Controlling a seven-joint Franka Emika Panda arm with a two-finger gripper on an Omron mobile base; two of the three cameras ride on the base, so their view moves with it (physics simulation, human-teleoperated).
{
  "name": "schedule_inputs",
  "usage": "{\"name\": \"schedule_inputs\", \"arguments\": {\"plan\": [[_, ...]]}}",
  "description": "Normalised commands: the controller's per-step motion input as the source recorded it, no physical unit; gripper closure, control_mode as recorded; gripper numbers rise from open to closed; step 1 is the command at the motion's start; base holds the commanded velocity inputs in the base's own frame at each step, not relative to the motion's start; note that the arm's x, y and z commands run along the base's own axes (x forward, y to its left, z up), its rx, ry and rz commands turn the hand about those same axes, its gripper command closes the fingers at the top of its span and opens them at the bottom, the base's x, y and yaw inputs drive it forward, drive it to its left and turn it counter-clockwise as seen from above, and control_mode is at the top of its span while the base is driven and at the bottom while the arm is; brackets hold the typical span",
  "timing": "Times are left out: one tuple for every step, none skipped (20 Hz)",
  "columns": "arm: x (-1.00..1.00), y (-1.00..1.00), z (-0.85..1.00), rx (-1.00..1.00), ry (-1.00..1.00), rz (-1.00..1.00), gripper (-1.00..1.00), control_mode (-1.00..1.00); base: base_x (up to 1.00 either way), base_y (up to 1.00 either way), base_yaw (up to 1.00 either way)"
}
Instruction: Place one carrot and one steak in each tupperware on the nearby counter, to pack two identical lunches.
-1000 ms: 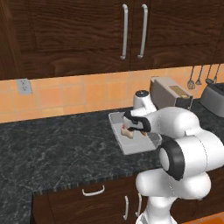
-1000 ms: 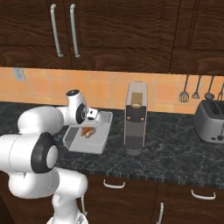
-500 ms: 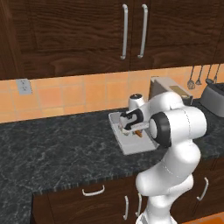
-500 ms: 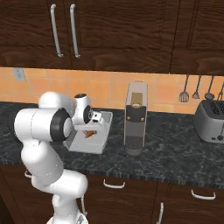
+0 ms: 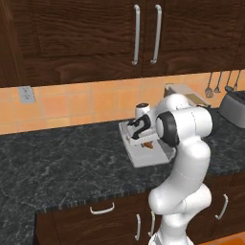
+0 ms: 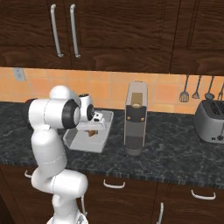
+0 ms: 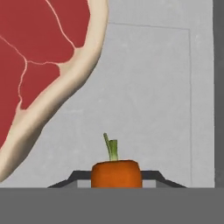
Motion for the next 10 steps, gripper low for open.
{"name": "schedule_inputs", "arguments": {"plan": [[0.00, 0.00, 0.00, 0.00, 0.00, 0.00, -1.00, -1.00, 0.00, 0.00, 0.00], [0.00, 0.00, 0.00, 0.00, 0.00, 0.00, -1.00, -1.00, 0.00, 0.00, 0.00], [0.00, 0.00, 0.00, 0.00, 0.00, 0.00, -1.00, -1.00, 0.00, 0.00, 0.00], [-0.01, 0.00, 0.09, 0.00, 0.00, 0.00, -1.00, -1.00, 0.00, 0.00, 0.00], [-0.17, 0.00, 0.16, 0.00, 0.00, 0.00, -1.00, -1.00, 0.00, 0.00, 0.00], [-0.27, 0.00, 0.24, 0.00, 0.00, 0.00, -1.00, -1.00, 0.00, 0.00, 0.00], [-0.37, 0.00, 0.36, 0.00, -0.05, 0.00, -1.00, -1.00, 0.00, 0.00, 0.00], [-0.61, 0.00, 0.62, 0.00, -0.18, 0.00, -1.00, -1.00, 0.00, 0.00, 0.00], [-0.76, 0.00, 0.72, 0.00, -0.22, -0.01, -1.00, -1.00, 0.00, 0.00, 0.00], [-0.81, 0.03, 0.78, 0.00, -0.23, -0.01, -1.00, -1.00, 0.00, 0.00, 0.00]]}}
